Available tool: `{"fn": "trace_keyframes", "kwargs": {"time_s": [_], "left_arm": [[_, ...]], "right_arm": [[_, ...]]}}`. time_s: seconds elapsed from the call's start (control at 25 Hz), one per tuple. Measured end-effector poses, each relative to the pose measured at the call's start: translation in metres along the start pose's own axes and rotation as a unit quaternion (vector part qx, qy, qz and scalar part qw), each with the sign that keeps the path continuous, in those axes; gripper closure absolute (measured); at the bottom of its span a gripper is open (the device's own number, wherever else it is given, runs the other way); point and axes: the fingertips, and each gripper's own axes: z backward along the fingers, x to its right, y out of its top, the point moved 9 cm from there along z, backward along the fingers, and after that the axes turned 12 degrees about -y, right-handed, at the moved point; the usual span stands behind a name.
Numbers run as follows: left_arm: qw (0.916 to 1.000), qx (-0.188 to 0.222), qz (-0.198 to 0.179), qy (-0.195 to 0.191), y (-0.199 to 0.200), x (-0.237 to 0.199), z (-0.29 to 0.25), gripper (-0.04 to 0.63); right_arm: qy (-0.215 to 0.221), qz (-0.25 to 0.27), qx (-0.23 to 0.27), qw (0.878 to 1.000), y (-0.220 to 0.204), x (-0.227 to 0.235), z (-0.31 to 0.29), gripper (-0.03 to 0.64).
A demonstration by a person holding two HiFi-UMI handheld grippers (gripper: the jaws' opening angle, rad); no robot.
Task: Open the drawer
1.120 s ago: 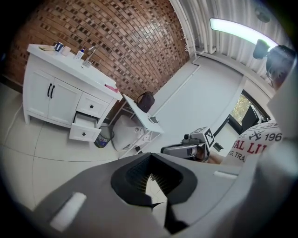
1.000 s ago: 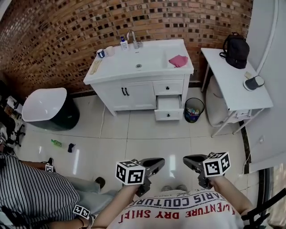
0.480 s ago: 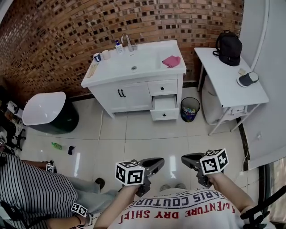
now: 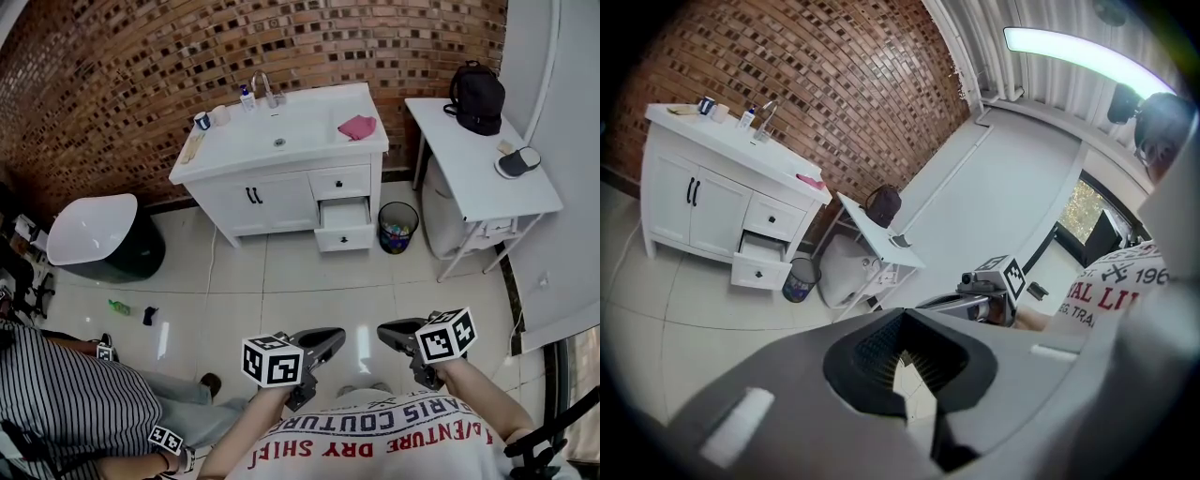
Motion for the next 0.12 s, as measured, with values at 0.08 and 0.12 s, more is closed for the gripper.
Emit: {"fn": "trace_keyframes", "kwargs": {"time_s": [0.08,0.12], "left_arm": [[1.0000,0.000,-0.001,0.000,0.0013,0.0011,0.0035,0.611],[1.0000,0.001,-0.002,0.001,0.0019,0.0015,0.0052,0.611]], "right_arm": [[0.000,0.000,-0.002,1.000,0.0008,-0.0026,-0.0014,0.611],[0.000,-0.001,-0.003,1.000,0.0012,-0.0038,-0.0021,0.611]]}}
